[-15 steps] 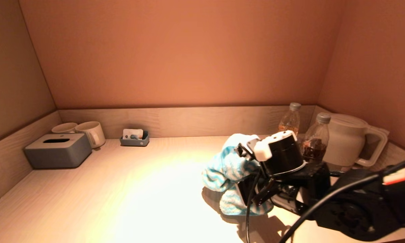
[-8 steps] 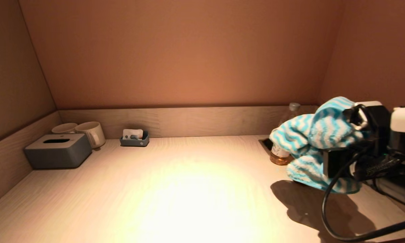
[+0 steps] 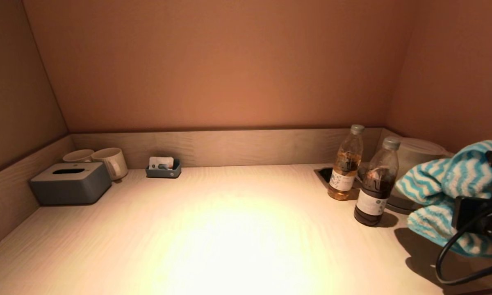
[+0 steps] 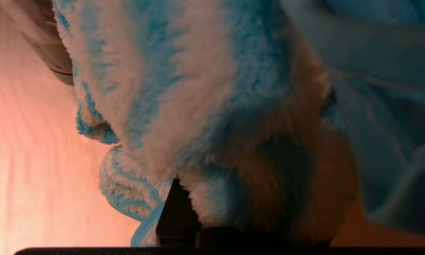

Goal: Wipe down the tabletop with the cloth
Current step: Place the tablecloth

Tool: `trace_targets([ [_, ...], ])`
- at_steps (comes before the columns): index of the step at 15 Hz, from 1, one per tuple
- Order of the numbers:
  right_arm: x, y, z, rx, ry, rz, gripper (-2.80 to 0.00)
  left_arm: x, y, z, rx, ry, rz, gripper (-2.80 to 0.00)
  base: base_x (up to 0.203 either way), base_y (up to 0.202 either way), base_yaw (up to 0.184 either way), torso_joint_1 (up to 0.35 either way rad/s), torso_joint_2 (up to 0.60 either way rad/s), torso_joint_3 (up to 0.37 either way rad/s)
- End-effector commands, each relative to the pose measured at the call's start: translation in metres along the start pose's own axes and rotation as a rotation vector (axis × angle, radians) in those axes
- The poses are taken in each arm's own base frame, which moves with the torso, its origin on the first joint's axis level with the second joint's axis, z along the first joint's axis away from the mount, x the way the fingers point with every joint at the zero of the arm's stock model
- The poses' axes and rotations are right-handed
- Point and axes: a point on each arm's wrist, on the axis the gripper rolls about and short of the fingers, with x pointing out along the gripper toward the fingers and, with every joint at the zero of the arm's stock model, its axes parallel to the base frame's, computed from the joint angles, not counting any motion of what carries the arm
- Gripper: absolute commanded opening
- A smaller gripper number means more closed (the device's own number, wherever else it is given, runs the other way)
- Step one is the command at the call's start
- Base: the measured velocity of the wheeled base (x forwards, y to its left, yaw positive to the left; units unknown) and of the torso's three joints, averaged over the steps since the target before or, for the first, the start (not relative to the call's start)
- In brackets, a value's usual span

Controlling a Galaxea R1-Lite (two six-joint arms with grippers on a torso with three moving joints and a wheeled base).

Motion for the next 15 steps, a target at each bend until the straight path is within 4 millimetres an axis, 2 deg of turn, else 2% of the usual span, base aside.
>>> trace_targets([
  [1,0.017,-0.005,-0.005,0.007,0.059,-0.048,-2.80,0.000,0.000,0.000,-0.001,-0.001,0.000,-2.80,0.000,0.000,0.000,0.000,0.00,0.000],
  [7,0.096,-0.022,-0.010,0.079,0.212,-0.094,-2.80,0.000,0.000,0.000,-0.001,-0.001,0.000,-2.80,0.000,0.000,0.000,0.000,0.00,0.000],
  [9,0.112,-0.023,-0.010,0.100,0.206,-0.095,-2.80,0.000,0.000,0.000,-0.001,-0.001,0.000,-2.80,0.000,0.000,0.000,0.000,0.00,0.000],
  [15,0.117,-0.022,-0.012,0.097,0.213,-0.094,-2.80,0.000,0.000,0.000,-0.001,-0.001,0.000,-2.80,0.000,0.000,0.000,0.000,0.00,0.000],
])
